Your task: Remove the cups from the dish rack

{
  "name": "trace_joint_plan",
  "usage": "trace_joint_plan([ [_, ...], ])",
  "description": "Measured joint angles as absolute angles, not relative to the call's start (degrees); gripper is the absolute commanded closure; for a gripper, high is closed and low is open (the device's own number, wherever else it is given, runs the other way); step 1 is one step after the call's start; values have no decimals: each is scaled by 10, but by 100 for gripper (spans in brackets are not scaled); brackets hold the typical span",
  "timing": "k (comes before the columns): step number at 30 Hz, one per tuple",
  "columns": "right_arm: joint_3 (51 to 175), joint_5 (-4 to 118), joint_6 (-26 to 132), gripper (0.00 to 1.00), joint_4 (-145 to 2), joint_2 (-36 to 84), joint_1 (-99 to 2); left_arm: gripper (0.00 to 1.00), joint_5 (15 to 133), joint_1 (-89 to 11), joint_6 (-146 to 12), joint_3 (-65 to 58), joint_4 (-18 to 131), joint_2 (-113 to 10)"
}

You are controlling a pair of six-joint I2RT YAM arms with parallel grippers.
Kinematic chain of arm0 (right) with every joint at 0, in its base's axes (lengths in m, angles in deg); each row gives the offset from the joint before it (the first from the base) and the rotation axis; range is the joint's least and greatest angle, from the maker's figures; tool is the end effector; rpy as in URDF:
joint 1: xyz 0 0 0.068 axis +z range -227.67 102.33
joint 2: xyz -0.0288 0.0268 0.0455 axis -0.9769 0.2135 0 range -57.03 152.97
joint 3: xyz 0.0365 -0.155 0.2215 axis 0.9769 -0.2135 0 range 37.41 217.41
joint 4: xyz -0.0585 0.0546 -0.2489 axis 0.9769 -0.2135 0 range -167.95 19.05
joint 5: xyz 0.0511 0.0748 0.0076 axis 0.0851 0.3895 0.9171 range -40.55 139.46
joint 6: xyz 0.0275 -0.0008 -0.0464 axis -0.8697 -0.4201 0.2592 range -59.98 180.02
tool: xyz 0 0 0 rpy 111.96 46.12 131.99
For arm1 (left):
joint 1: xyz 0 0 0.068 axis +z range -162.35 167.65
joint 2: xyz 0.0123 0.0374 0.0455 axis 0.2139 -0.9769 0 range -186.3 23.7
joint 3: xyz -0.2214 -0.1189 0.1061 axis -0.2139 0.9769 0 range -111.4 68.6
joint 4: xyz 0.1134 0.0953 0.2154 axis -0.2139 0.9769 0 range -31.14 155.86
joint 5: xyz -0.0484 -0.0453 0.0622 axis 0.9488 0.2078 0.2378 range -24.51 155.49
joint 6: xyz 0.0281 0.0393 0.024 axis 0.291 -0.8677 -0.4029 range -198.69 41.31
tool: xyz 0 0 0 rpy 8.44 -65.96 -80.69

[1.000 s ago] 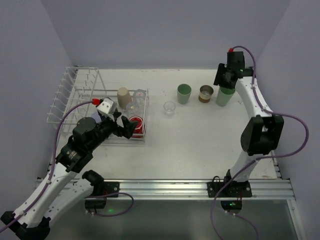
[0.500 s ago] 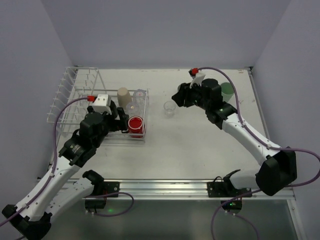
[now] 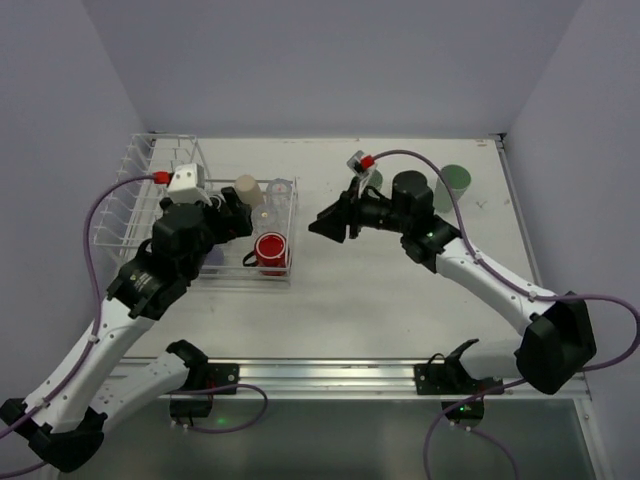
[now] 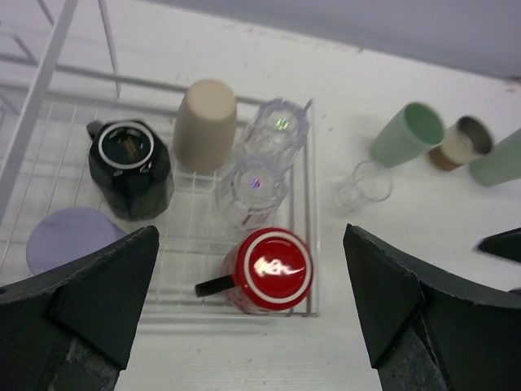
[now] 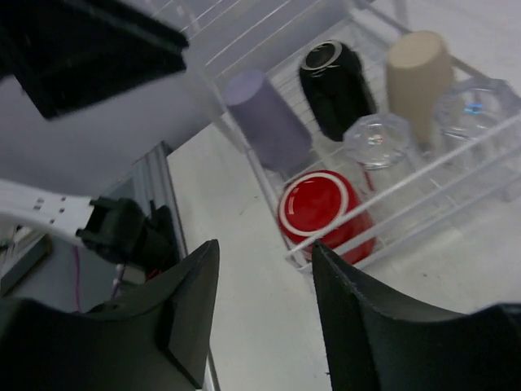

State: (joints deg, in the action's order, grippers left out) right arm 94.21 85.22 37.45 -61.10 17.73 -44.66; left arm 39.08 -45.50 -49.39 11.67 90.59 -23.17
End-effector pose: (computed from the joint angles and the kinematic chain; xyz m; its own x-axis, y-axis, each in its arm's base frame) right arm 0.2436 0.1831 0.3352 -0.4651 0.0690 -0.8826 -0.8109 0.3668 0.4560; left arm 0.1499 -0.0789 0.3689 -0.3400 -0.3014 -0.8908 -0.0260 0.9499 -0.3114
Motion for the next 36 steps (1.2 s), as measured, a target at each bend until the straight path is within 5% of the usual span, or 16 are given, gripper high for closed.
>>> trace_joint_plan([
  [10,1103,852,454,6,-599,350,-277,0,438,-455,-540,-18,848,-168],
  [36,1543,636,557,1,-719,754,-176,0,533,-455,-624,112,723,-87],
])
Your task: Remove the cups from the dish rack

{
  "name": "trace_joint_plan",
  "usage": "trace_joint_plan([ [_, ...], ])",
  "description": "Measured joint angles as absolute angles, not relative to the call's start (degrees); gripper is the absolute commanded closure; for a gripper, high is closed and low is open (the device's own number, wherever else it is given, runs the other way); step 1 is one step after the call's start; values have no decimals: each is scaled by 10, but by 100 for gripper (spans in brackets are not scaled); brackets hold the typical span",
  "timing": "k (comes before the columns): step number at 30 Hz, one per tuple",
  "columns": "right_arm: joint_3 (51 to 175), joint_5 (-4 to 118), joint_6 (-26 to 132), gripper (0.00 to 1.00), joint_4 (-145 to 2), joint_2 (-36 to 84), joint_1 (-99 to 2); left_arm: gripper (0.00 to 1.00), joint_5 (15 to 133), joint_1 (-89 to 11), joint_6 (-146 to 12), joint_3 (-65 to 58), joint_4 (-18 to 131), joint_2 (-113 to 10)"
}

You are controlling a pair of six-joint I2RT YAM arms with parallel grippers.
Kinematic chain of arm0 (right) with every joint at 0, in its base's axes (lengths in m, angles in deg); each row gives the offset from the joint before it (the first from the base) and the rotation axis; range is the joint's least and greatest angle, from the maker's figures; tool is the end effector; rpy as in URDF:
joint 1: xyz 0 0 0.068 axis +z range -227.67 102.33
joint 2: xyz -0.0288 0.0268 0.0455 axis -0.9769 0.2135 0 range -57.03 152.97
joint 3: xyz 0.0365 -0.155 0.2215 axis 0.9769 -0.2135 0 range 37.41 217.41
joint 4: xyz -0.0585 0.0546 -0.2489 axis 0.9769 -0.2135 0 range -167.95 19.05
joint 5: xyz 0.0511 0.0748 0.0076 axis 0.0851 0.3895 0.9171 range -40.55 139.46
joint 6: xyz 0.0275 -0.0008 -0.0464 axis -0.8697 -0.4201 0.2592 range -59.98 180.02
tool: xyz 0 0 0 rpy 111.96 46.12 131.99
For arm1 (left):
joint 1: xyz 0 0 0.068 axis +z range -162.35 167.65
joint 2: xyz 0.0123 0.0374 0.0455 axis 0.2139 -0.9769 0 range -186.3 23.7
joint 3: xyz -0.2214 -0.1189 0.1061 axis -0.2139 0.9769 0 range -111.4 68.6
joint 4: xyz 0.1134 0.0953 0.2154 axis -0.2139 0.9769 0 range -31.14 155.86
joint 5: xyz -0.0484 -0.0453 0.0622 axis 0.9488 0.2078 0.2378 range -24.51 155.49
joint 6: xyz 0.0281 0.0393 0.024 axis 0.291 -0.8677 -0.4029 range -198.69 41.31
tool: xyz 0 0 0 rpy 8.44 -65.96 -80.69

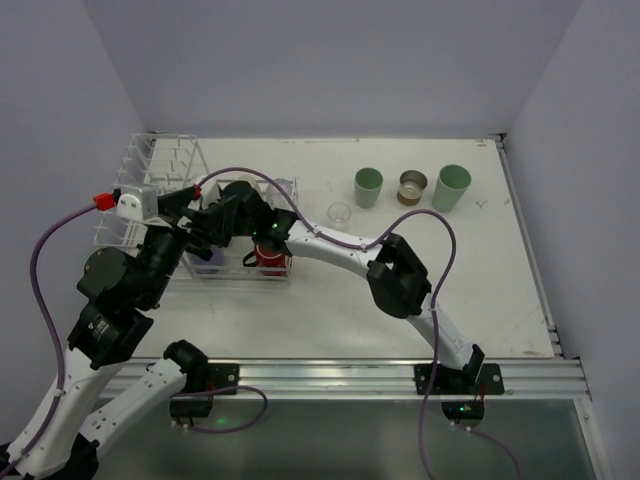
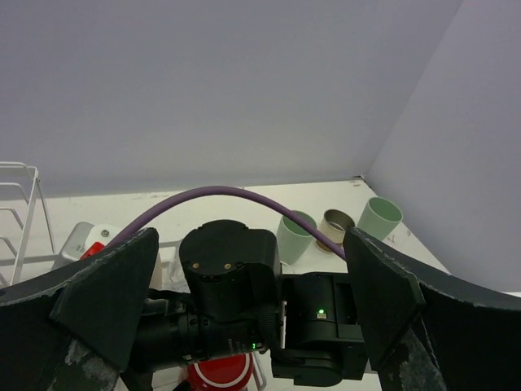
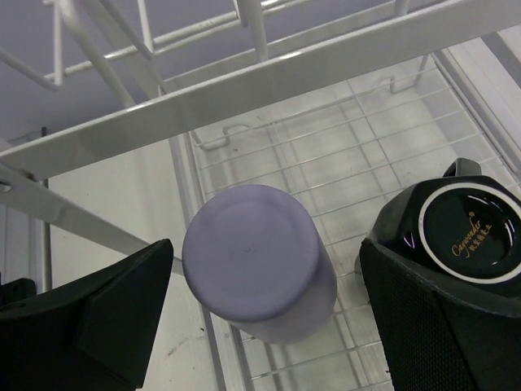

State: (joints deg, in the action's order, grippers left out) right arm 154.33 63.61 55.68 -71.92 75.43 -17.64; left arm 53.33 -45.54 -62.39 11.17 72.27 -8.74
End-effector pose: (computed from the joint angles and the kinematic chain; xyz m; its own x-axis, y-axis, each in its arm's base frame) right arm 0.2694 0.4846 0.2695 -0.2139 -0.2244 -0.9507 -0.9437 0.2991 0.1417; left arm 0.0882 -0.0487 0.4348 0.0595 -0.3667 -0.9285 0.3949 0.8629 -0.3154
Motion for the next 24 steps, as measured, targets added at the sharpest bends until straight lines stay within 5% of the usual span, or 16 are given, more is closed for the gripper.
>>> trace_joint_plan([
  [7,1564,609,567,4,-735,781,-170,0,533,-455,-632,132,711,-76],
  [11,1562,601,566,17,-727,786,-170,0,533,-455,-633,132,704,-79],
  [15,1535,594,559,46,-674,784,-170,0,533,-455,-633,132,700,-80],
  [24,1383,591,508,58,-537,713,-170,0,534,-455,-633,132,700,-96],
])
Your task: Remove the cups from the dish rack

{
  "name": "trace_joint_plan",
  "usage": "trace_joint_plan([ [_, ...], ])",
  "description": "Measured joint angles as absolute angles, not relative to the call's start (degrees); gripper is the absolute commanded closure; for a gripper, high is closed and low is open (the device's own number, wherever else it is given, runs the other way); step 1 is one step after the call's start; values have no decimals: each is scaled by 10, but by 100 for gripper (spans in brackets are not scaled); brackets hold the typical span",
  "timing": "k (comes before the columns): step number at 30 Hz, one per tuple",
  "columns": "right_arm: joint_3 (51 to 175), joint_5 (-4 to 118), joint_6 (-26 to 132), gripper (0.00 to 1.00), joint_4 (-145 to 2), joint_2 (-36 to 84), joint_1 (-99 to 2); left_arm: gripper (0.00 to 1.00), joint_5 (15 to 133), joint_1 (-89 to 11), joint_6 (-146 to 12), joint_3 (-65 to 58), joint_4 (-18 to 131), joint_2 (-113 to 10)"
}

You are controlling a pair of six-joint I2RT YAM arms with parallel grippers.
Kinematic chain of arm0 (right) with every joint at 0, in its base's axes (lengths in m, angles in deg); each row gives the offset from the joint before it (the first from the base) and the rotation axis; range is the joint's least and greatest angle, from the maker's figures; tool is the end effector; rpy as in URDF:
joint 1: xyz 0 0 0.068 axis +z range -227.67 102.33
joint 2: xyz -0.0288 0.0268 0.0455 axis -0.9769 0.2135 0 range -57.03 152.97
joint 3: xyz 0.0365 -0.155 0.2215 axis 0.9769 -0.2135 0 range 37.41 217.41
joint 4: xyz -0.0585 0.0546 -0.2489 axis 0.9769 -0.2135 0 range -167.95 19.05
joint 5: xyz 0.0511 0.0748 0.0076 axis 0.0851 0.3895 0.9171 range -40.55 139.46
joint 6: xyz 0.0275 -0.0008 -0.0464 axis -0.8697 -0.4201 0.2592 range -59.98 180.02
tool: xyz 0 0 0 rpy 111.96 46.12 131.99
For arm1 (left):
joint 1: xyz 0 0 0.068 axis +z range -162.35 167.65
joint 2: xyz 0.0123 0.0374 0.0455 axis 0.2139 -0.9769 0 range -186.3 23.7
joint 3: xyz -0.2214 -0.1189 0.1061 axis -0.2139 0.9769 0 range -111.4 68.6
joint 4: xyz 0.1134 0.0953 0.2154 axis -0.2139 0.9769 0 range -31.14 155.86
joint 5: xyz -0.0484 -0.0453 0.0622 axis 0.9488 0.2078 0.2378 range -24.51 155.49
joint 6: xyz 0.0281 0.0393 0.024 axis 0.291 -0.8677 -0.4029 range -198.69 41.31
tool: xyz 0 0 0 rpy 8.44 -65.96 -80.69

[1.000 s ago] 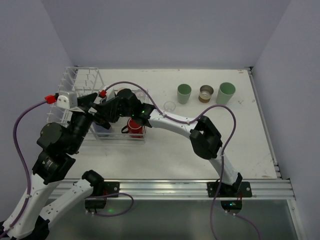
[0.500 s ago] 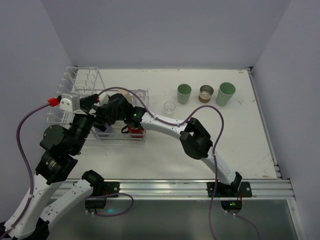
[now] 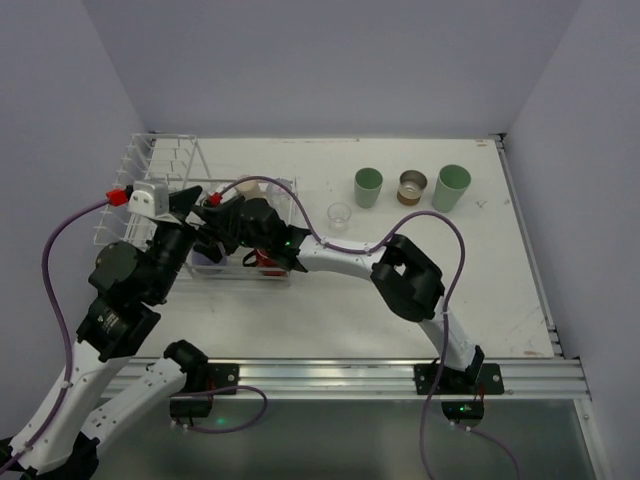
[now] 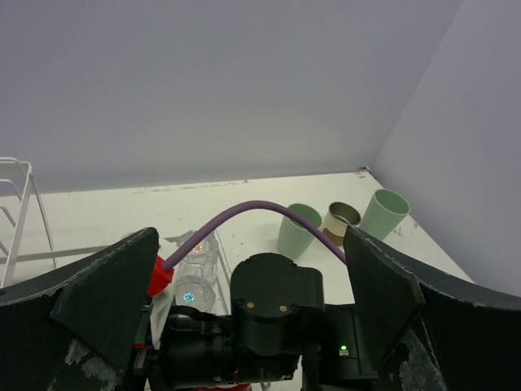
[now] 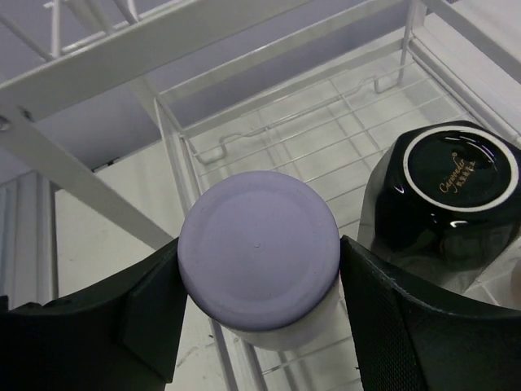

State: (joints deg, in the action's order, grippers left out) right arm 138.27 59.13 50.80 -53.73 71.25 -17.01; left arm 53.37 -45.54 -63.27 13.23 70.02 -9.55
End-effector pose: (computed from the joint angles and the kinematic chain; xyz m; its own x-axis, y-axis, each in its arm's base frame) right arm 0.2574 0.4702 0.2417 -0.2362 -0.0983 -0.9667 -0.9143 0.3592 0.1869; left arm 0.0965 -0.0541 0.4267 0.0569 -0.3478 -0.9359 0.3919 0.8699 -0.2994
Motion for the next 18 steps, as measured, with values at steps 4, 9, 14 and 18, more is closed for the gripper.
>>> trace_joint_plan([
  [4,1307,576,491,60,-483,657,-171,0,544,-455,-631,132,700,-111],
  [9,1223,558,469,62,-397,557,-173,0,567,-455,-618,129,699,-123],
  [14,1146,544,450,64,-305,455,-170,0,605,-455,-599,124,680,-124],
  [18,1063,519,441,66,-249,378,-171,0,649,-456,-575,115,650,-129],
])
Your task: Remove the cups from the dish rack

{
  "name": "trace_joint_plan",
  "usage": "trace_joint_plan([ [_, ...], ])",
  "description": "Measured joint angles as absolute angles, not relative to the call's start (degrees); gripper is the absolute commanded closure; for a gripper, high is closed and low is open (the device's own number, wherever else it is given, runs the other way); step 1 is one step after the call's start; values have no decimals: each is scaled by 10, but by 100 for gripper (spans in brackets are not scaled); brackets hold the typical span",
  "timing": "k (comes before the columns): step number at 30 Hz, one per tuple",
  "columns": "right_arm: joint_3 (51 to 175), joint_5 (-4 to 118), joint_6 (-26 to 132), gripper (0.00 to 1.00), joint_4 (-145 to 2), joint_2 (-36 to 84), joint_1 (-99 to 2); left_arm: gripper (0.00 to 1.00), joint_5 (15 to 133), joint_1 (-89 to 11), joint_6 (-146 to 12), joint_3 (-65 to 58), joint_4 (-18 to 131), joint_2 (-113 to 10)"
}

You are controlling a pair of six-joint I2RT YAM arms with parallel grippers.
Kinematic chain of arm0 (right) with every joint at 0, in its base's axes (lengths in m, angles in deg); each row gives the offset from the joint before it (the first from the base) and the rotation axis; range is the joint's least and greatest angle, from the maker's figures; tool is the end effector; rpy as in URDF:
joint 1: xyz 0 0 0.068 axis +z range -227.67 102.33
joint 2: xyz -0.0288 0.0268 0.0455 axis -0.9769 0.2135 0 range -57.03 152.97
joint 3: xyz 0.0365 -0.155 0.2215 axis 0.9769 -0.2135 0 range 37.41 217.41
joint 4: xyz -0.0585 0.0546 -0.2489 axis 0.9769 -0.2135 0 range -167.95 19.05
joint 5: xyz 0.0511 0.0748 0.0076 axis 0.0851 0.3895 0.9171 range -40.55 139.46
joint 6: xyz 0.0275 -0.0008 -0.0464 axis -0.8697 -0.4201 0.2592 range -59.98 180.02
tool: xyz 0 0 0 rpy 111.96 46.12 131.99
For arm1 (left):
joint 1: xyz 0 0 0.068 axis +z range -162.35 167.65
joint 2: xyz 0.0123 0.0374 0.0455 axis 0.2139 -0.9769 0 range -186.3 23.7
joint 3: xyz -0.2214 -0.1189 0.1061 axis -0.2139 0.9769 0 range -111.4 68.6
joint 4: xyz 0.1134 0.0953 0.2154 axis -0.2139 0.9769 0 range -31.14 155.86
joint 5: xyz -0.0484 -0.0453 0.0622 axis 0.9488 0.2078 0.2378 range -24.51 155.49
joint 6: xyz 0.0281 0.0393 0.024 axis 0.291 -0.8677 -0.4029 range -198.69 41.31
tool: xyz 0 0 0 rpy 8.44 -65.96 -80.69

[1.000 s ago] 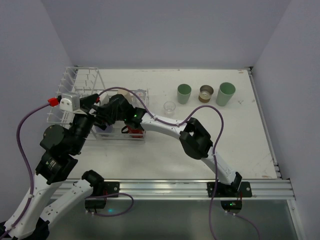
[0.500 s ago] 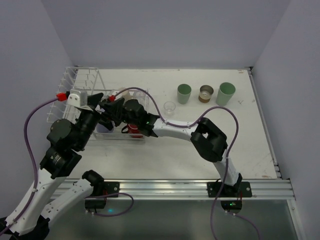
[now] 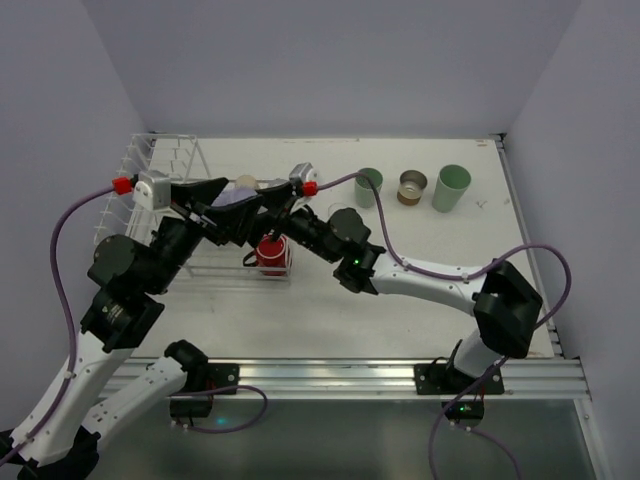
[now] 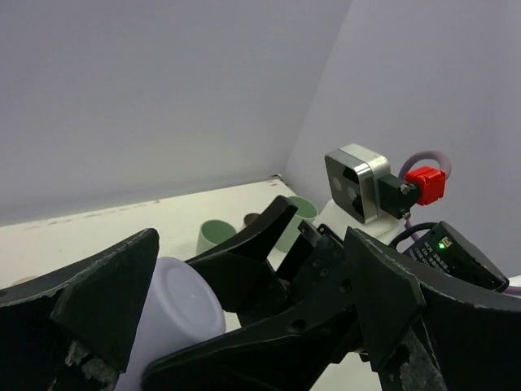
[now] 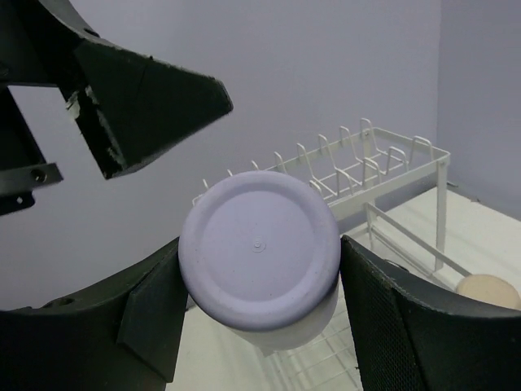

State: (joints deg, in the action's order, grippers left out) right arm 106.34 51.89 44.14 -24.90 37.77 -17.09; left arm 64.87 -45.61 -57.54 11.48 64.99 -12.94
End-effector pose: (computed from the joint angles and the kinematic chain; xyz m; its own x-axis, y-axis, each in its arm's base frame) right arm 0.1911 0.3419 0.3614 -0.0804 0.4136 -0.9069 -0.9022 0.3565 0.2426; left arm 0.1029 -0.0670 0.4401 -0.0014 -0.4304 -0.9026 0.5780 0.7362 -0.3520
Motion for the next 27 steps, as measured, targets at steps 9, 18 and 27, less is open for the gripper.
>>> trace_joint_plan([
  [9,841,520,288,74,-173,219,-318,0,755,-456,-506,109,577,-201],
  [18,684,519,166,75,-138,41,-437,15,853,-458,-411,118,498,-320],
  [27,613,515,107,75,-115,-94,-504,27,904,-467,-327,142,438,-406],
])
